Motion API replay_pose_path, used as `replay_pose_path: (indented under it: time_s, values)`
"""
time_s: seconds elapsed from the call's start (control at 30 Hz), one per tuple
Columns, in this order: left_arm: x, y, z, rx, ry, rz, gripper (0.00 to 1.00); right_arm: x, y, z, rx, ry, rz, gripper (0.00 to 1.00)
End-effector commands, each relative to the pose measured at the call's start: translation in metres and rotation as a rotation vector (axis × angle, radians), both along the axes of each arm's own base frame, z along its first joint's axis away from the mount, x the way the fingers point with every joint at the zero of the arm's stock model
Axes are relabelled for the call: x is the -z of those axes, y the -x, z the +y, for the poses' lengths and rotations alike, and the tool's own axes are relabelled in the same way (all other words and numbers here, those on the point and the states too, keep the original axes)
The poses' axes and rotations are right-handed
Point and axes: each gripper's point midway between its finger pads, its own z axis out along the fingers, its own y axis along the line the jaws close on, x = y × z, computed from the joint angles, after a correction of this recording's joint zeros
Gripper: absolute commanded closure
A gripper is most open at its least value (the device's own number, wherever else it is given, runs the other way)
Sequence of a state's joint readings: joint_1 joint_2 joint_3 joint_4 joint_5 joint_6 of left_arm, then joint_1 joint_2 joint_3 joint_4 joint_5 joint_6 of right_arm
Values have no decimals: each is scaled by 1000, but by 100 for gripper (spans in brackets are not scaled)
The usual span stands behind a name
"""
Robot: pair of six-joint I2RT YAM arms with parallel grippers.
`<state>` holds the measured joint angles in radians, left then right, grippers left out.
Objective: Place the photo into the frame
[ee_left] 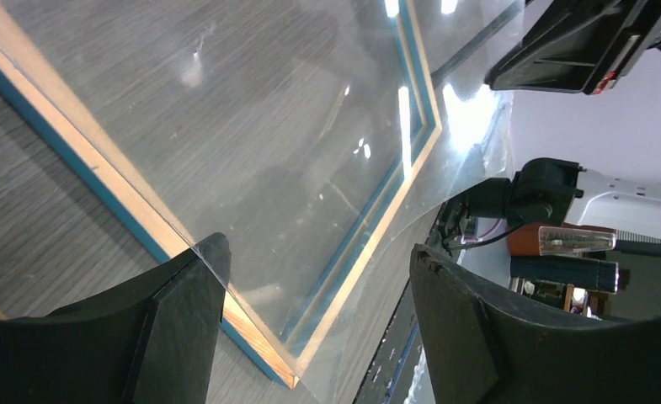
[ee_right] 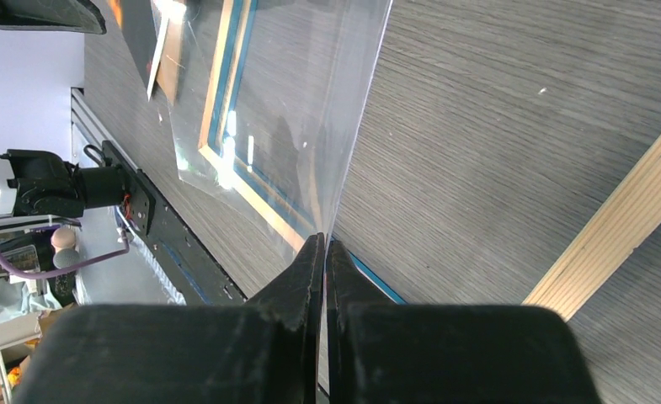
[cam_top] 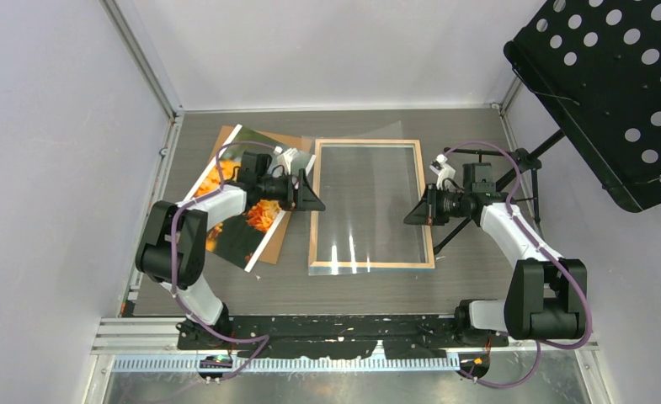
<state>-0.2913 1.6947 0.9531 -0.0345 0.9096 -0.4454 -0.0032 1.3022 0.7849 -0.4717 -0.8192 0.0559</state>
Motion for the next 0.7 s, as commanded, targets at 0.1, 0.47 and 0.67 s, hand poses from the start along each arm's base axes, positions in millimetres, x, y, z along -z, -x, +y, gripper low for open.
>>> replay_pose_path:
  time_s: [0.1, 0.47, 0.67]
  values:
    - [-45, 6, -13, 81, 141, -112, 30, -19, -6, 12, -45, -88, -72, 94]
    - [-51, 7, -15, 86, 164, -105, 47, -25, -4, 13, -53, -131, -104, 94]
    - [-53, 9, -11, 92, 151, -114, 61, -23, -5, 7, -21, -125, -109, 94]
